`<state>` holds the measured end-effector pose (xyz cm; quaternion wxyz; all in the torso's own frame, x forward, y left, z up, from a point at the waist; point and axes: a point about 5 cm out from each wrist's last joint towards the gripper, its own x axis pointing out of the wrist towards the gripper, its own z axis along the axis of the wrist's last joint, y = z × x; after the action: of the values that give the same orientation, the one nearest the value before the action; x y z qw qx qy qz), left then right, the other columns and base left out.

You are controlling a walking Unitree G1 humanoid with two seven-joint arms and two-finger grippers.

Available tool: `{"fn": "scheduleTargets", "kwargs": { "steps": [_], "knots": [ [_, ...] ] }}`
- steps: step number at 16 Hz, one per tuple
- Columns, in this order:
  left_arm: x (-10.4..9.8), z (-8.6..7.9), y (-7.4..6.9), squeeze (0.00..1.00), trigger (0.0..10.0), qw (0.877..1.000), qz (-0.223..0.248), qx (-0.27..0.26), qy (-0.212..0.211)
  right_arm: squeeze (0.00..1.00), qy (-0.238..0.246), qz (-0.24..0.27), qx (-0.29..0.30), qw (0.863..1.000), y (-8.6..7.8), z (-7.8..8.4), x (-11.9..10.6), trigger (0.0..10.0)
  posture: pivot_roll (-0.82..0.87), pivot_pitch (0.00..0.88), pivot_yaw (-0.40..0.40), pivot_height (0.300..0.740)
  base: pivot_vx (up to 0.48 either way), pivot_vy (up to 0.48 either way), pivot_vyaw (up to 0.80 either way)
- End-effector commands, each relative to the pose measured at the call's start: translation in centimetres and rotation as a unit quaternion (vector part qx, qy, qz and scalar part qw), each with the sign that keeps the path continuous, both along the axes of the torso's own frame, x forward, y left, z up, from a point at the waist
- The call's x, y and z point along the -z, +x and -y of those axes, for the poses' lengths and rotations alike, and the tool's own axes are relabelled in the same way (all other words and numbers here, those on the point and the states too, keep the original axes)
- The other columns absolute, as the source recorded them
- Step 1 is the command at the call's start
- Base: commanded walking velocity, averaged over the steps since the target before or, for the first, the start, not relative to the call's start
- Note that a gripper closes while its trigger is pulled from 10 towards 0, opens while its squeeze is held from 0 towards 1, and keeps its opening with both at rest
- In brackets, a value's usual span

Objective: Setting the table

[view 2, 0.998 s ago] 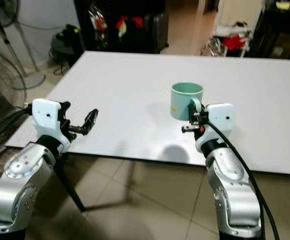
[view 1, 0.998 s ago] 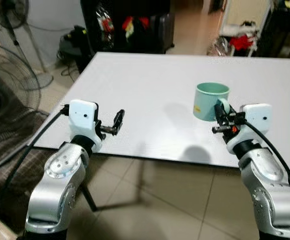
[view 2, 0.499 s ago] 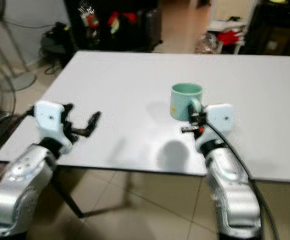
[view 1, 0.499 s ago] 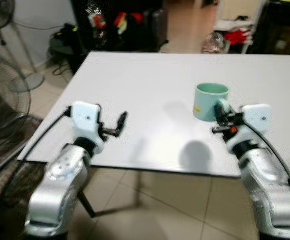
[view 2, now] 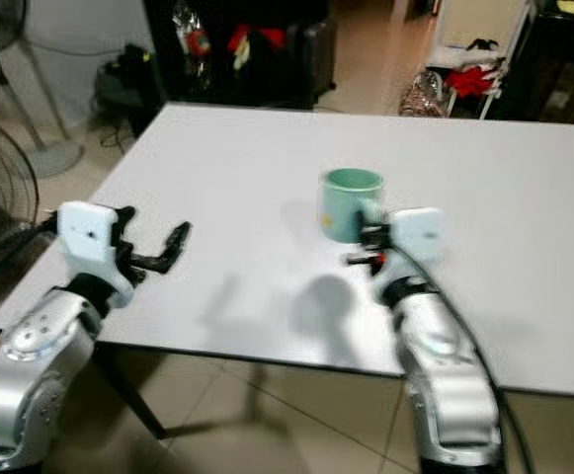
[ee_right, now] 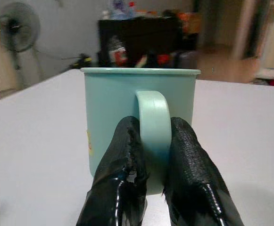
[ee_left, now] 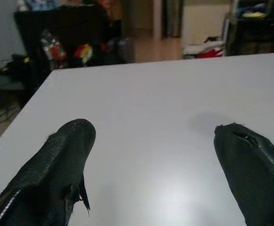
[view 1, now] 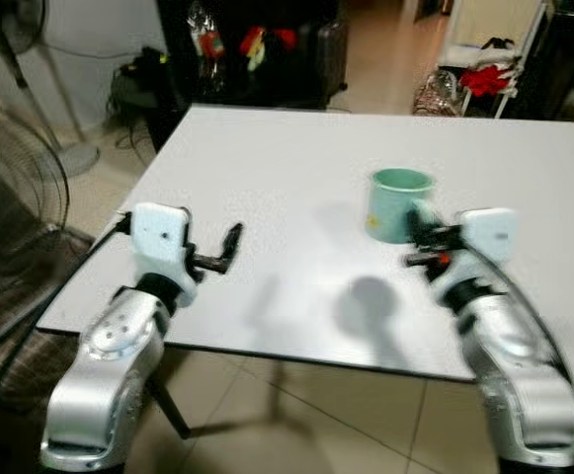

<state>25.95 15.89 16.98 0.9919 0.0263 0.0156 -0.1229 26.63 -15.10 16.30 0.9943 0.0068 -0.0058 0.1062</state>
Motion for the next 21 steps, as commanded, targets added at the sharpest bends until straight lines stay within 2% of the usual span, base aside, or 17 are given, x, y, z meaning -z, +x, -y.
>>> {"fn": "scheduleTargets", "kwargs": {
  "steps": [1, 11, 14, 16, 20, 21],
  "knots": [
    [-0.3, 0.3, 0.1, 0.00, 10.0, 1.000, 0.004, 0.007, 0.001, 0.00, -0.004, 0.013, 0.010, 1.000, 0.1, 0.5, -0.5, 10.0, -0.08, 0.027, 0.040, 0.740, 0.292, 0.000, 0.00],
    [-0.3, 0.7, 0.1, 0.00, 10.0, 1.000, 0.004, 0.020, 0.005, 0.00, -0.006, 0.015, 0.005, 1.000, 0.1, 0.2, -0.3, 10.0, -0.07, 0.015, 0.039, 0.740, 0.295, 0.000, 0.00],
    [-0.2, 0.7, -0.2, 0.00, 10.0, 0.999, 0.002, 0.027, 0.019, 0.00, -0.014, 0.015, -0.009, 1.000, 0.8, -0.5, 0.1, 10.0, -0.06, 0.027, 0.033, 0.740, 0.173, 0.000, 0.00],
    [0.1, 1.3, -0.6, 0.00, 10.0, 0.998, -0.007, 0.060, 0.033, 0.00, -0.023, 0.016, -0.005, 1.000, 1.7, -0.3, 0.5, 10.0, -0.05, 0.034, 0.034, 0.740, 0.000, 0.000, 0.00],
    [0.1, 1.9, -0.9, 0.00, 10.0, 0.996, -0.010, 0.085, 0.036, 0.00, -0.026, 0.009, -0.006, 1.000, 3.2, -0.1, 1.1, 10.0, -0.05, 0.041, 0.037, 0.740, 0.000, 0.000, 0.00],
    [0.1, 2.0, -0.9, 0.00, 10.0, 0.995, -0.011, 0.091, 0.037, 0.00, -0.034, -0.002, 0.008, 0.999, 3.6, 0.3, 1.6, 10.0, -0.04, 0.042, 0.036, 0.740, 0.000, 0.000, 0.00]
  ]
}}
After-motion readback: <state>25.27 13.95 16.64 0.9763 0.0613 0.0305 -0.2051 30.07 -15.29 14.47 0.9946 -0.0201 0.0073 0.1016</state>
